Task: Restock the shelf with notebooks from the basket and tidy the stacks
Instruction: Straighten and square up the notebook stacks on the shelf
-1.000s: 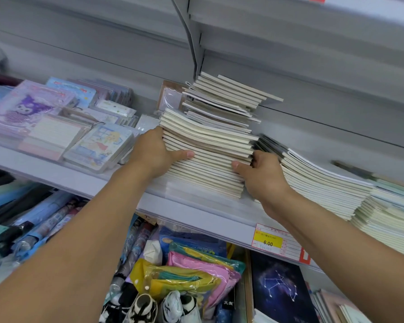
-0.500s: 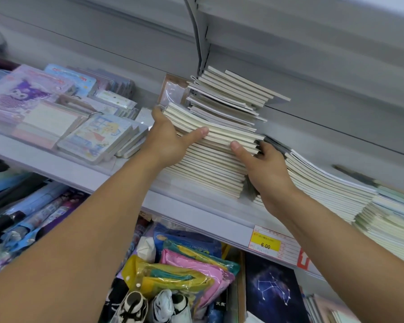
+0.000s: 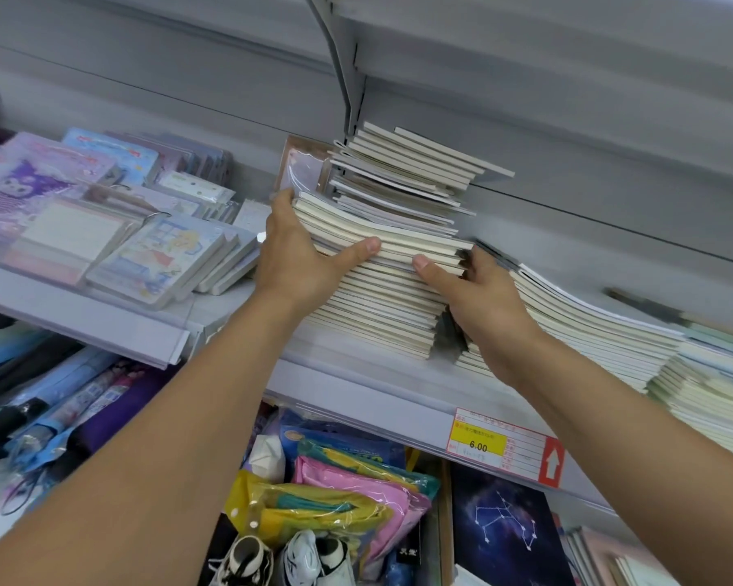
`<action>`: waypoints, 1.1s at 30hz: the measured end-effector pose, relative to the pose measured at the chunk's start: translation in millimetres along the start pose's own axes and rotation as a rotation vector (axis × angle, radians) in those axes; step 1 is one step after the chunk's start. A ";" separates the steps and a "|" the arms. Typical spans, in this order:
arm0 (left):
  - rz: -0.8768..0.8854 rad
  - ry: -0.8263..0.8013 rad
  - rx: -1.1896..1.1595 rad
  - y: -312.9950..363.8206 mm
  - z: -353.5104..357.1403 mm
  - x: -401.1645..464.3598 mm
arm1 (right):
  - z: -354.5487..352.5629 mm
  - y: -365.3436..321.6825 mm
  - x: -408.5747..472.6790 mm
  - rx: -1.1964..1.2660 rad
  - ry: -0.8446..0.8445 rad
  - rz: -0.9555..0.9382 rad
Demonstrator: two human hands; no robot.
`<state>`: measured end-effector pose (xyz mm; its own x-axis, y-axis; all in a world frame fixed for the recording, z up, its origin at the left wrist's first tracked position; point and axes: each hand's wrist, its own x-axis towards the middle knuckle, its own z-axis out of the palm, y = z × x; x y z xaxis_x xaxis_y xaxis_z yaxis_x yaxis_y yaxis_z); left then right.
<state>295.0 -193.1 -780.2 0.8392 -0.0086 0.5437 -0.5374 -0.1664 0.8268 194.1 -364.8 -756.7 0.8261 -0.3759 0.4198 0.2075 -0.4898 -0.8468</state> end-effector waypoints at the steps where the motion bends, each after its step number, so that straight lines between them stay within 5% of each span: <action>1: 0.027 0.008 0.042 1.0 2.3 -0.5 | 0.1 -4.3 0.6 0.019 -0.034 -0.003; 5: 0.098 0.089 0.155 7.6 9.2 2.4 | 4.1 -8.5 7.4 0.105 -0.020 0.012; 13: 0.064 0.065 0.177 9.4 11.2 3.7 | 9.2 -13.1 9.5 -0.168 0.066 -0.034; 21: -0.016 0.011 -0.097 7.1 -4.5 13.9 | 1.2 -22.1 22.7 0.132 -0.032 0.169; 33: -0.014 -0.001 -0.135 7.7 -11.2 5.2 | 4.3 -21.8 9.7 0.237 -0.038 0.082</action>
<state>294.2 -183.4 -769.4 0.8469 -0.0078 0.5318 -0.5317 -0.0328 0.8463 199.9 -354.4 -735.6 0.8635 -0.3748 0.3374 0.2519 -0.2590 -0.9324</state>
